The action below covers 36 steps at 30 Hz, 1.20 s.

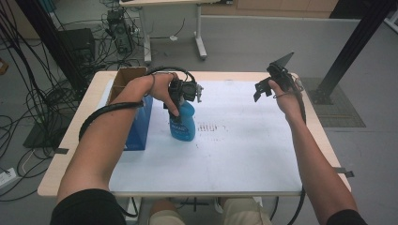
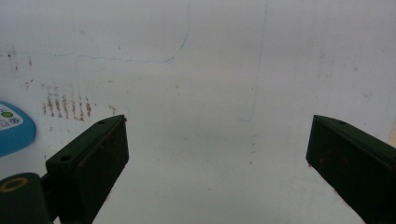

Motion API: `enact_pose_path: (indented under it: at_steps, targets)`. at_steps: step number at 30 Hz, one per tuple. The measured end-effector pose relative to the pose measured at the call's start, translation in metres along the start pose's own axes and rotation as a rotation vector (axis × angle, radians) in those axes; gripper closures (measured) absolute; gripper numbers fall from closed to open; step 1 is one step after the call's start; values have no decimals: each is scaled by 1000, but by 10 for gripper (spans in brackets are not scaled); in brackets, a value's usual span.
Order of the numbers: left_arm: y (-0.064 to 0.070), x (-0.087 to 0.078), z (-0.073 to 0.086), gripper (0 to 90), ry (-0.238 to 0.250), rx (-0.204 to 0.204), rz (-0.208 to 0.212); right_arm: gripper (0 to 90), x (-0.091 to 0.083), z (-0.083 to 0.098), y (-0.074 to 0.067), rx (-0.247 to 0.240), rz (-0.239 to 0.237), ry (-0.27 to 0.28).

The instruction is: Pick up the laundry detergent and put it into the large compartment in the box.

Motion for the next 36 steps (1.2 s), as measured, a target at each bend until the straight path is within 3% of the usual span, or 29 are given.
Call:
enact_pose_path:
  at_steps: [6, 19, 30, 36]
  targets:
    - [0, -1, -1, 209, 1, 13, -6, 57, 0, 0, 1, 0, -1, 0]
    - [0, 3, -3, 240, -16, 25, -3, 57, -1, 0, 3, 4, -3, -2]
    - [-2, 2, -4, 352, -16, 37, 11, 57, 0, -1, 4, 6, -3, -5]
    - [-2, 2, -6, 359, -26, 47, 12, 57, 0, -1, 4, 7, -2, -5]
Point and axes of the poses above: each handheld gripper's, and its own axes: x roughly forward along the jaws, z roughly out of its underside, y roughly to its right, the point moved 4 cm from there along x, roughly forward along the jaws, and after that the axes turned 5 degrees about -x, right-handed, at the moved point
